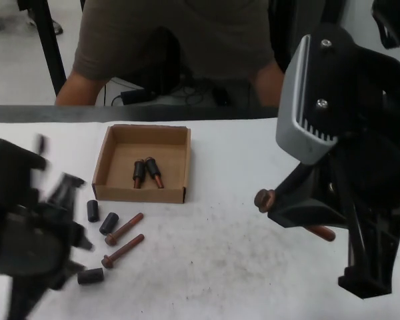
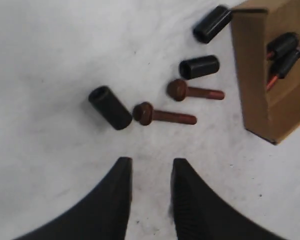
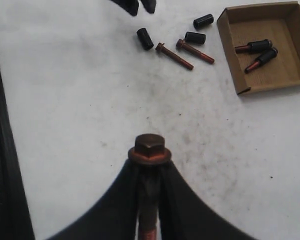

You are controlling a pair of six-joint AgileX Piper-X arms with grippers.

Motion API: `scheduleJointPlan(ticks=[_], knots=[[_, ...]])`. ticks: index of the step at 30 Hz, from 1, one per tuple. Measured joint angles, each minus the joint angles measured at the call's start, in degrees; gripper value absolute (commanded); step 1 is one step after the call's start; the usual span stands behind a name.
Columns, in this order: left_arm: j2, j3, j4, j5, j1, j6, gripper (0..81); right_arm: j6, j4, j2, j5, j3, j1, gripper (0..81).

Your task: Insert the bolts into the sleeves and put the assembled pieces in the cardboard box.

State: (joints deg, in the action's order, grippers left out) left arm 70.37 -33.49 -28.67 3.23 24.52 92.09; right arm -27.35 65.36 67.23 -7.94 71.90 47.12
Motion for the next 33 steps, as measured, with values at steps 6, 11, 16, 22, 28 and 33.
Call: scheduleJointPlan(ticks=[6,11,16,22,28,33], knots=[[5.49,0.00,0.32,-3.96,5.54,11.43,26.6,0.00,1.57,0.03,0.27,-0.13,0.00,0.2],[5.46,-0.09,0.32,-8.46,5.84,13.69,26.6,0.00,1.56,0.03,-0.14,-0.13,0.00,0.2],[5.46,-0.25,0.40,-11.56,5.55,14.98,26.6,0.00,1.56,0.03,-0.87,-0.13,0.00,0.2],[5.46,-0.38,0.40,-13.45,3.81,15.67,26.6,0.00,1.56,0.03,-0.95,-0.13,0.00,0.2],[7.08,-0.64,0.93,-13.43,3.51,16.84,26.6,-0.49,1.56,0.03,-0.95,-0.13,0.00,0.2],[8.79,-0.60,3.37,-13.43,3.51,18.12,26.6,-0.85,1.56,0.03,-0.95,-0.13,0.00,0.2]])
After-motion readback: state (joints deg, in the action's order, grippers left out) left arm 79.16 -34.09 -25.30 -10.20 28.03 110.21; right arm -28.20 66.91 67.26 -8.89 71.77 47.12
